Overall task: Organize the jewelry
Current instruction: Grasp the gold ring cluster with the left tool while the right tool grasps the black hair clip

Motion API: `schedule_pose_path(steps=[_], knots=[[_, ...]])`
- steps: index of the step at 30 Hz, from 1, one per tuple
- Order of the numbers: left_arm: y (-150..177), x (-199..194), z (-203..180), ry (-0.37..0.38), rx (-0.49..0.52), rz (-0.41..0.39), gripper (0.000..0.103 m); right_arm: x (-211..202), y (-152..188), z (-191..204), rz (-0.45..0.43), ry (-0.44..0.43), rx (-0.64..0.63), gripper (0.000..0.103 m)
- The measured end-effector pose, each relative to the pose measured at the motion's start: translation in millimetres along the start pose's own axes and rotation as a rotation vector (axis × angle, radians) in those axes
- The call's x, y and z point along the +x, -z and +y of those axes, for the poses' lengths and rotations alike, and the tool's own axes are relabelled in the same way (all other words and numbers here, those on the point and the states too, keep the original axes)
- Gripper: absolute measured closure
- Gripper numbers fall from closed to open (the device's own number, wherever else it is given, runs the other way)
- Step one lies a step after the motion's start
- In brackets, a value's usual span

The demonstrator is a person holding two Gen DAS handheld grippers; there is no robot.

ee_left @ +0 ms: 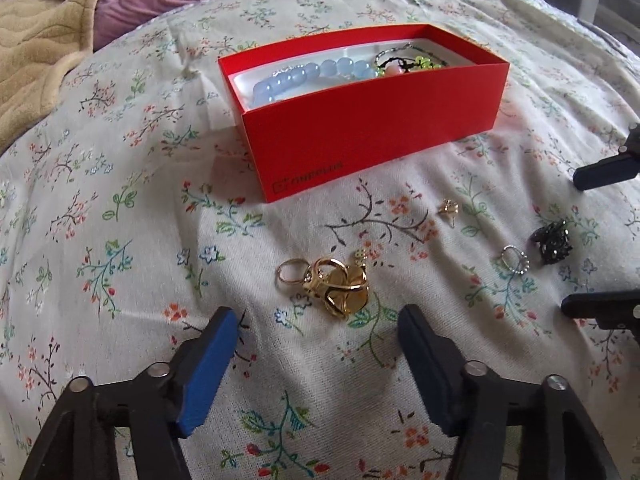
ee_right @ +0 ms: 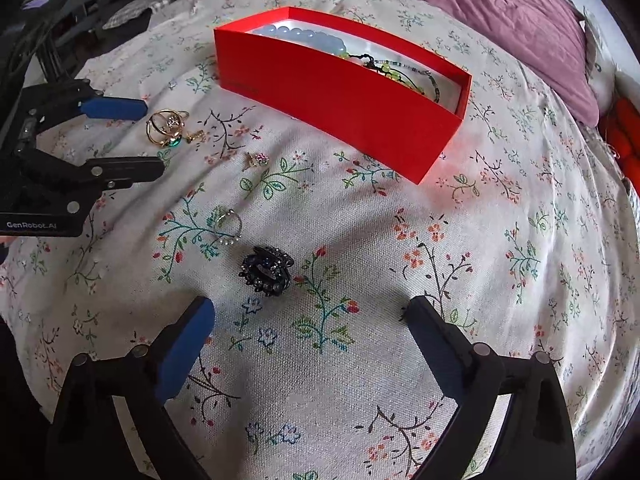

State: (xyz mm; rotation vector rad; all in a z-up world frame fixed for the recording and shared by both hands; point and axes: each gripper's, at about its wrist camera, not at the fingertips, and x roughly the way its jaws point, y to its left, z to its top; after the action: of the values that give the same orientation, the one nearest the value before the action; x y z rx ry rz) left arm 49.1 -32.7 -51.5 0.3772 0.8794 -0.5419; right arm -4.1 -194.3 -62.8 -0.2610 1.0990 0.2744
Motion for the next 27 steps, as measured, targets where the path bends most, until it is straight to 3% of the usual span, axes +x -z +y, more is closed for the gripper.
schedule_pose_path(steps=[6,15,22,27], knots=[[-5,-1,0,0.005,-0.018,-0.011,0.056,0,-10,14,-0.004,-0.008,-0.038,0.025],[-9,0,-15,0.018,0.022,-0.004,0.072,-3,-16,24,-0.007,-0.038,-0.061,0.053],[-9,0,-18,0.014,0.029,0.001,0.074,-1,-21,27,0.001,-0.072,-0.051,0.079],[-10,-3,-18,0.031,0.019,0.001,0.074,-3,-21,22,0.001,-0.087,-0.026,0.084]])
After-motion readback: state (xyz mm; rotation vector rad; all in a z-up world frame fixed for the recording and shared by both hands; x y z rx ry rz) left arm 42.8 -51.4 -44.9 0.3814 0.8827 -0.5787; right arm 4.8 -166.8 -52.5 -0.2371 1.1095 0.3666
